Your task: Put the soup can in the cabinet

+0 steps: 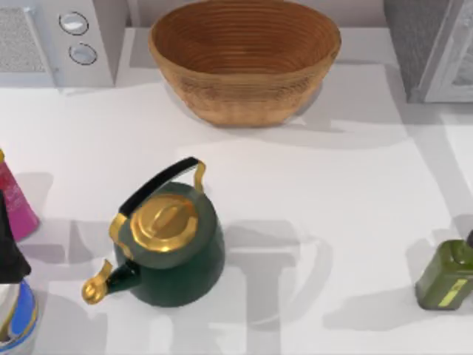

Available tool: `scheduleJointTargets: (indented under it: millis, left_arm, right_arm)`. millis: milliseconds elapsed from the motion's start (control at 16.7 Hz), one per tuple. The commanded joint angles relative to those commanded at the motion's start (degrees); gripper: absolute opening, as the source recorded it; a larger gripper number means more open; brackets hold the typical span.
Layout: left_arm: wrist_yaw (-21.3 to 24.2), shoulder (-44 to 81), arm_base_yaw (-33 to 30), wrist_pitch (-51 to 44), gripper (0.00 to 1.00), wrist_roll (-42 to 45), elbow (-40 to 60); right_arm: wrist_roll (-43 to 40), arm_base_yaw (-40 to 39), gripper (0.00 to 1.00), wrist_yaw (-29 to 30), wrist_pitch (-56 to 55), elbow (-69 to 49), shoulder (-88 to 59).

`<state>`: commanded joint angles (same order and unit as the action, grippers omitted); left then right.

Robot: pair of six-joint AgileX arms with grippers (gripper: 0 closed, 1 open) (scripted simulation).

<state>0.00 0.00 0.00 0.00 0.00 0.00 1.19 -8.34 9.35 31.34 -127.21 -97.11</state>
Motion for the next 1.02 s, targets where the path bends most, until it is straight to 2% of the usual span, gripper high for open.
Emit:
scheduleJointTargets:
  millis: [240, 420, 840, 1020]
  left_arm:
    - [0.0, 0.0, 0.0, 0.0, 1.00, 0.0, 0.0]
    - [0.0, 0.0, 0.0, 0.0, 1.00, 0.0, 0.0]
    - [0.0, 0.0, 0.0, 0.0, 1.00, 0.0, 0.0]
    - [0.0, 0.0, 0.0, 0.0, 1.00, 0.0, 0.0]
  right_arm:
    - [-0.1, 1.5, 0.00, -1.3, 4.2, -18.6, -12.5]
    - [-0.1, 2.4, 0.00, -2.1, 6.5, -27.4, -19.3]
    - [-0.1, 2.8, 0.00, -2.4, 7.6, -30.8, -22.4]
    - [-0.1, 2.8, 0.23, -2.4, 7.6, -30.8, -22.4]
